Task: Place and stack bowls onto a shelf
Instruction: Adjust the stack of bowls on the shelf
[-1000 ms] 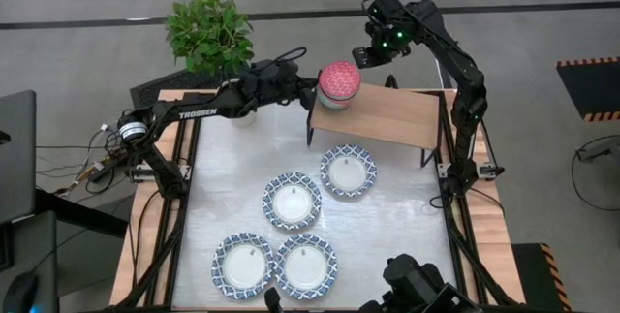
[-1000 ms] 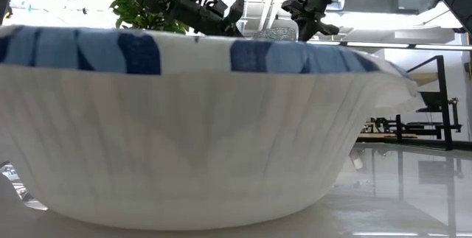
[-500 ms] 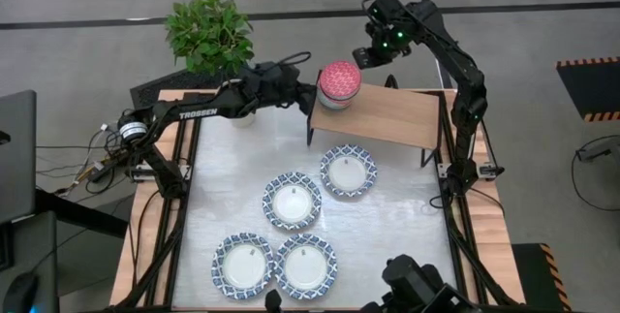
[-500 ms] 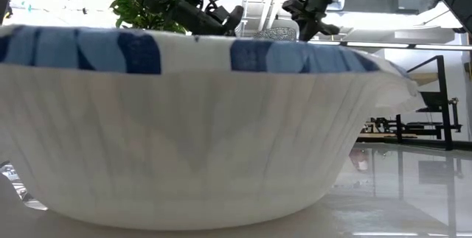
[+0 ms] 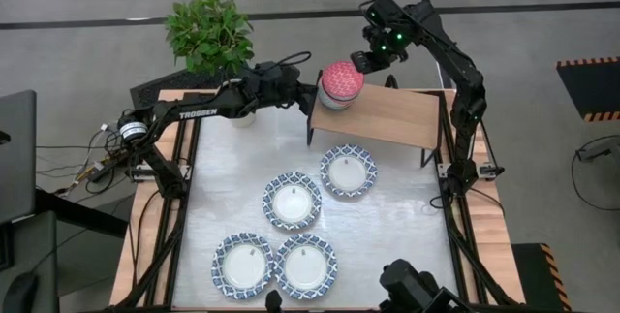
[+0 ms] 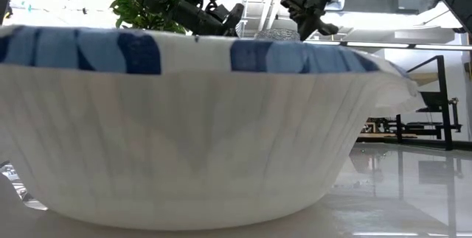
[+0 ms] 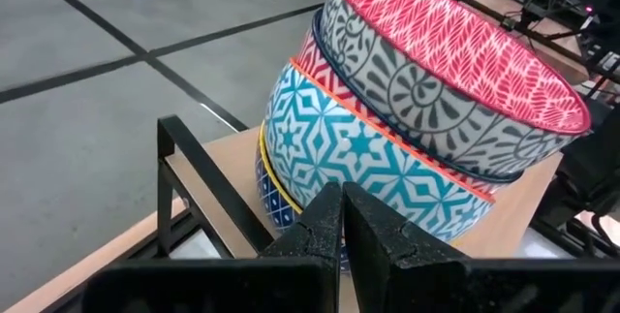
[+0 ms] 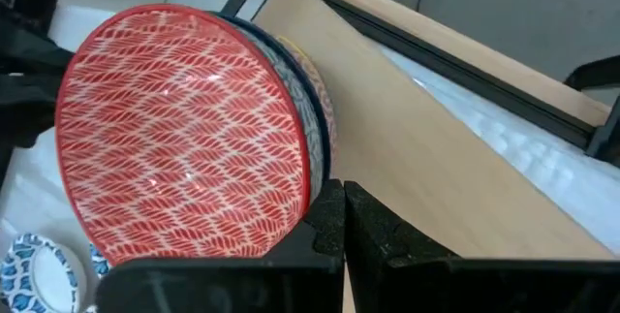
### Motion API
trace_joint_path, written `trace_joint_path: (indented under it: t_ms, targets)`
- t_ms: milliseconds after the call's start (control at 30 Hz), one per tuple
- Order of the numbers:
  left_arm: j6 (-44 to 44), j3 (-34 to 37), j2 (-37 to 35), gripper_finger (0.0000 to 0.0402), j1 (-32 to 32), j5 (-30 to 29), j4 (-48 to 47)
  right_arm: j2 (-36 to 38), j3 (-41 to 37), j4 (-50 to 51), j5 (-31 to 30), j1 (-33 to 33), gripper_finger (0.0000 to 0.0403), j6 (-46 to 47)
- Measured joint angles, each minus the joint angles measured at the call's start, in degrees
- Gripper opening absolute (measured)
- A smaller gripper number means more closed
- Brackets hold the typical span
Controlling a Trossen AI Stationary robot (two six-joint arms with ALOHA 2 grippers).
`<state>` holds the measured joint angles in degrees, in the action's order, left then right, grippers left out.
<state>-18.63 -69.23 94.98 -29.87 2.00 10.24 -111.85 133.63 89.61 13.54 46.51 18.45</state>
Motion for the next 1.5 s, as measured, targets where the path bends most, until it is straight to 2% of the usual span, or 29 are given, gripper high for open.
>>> trace_joint_path:
  t_ms: [233,367,500,667,833,967,1133,1233,1500]
  targets:
    - [-1.0,0.0,0.0,0.0,0.0,0.2,-0.4,0.0,-0.6,0.1,0.6,3.3,0.002,2.6]
    - [-1.0,0.0,0.0,0.0,0.0,0.3,-1.4,-0.1,-6.0,-0.2,3.4,6.1,0.0019,5.8]
    - [-0.8,0.0,0.0,0.0,0.0,0.1,-3.1,0.5,-12.4,-6.7,8.9,7.7,0.0018,7.8]
    - [-0.9,0.0,0.0,0.0,-0.3,0.2,-3.5,3.6,-16.4,-12.7,11.6,7.7,0.0018,7.0]
    - [-2.0,0.0,-0.2,0.0,-1.1,0.2,-3.4,7.6,-26.4,-17.8,12.0,11.1,0.0017,7.0]
    - [-2.1,0.0,-1.7,0.0,-1.8,0.5,-2.8,12.6,-36.6,-27.5,17.7,11.2,0.0017,7.9]
    - [-2.2,0.0,-4.0,0.0,-2.6,9.0,0.9,17.7,-45.6,-39.0,20.4,10.3,0.0017,10.6]
    - [-2.2,0.0,-4.4,0.0,-2.3,12.3,2.9,18.7,-47.7,-41.3,21.7,10.1,0.0017,11.1]
    - [-1.8,0.0,-3.1,0.0,-2.2,11.7,2.5,18.9,-47.7,-42.9,23.2,8.2,0.0017,11.1]
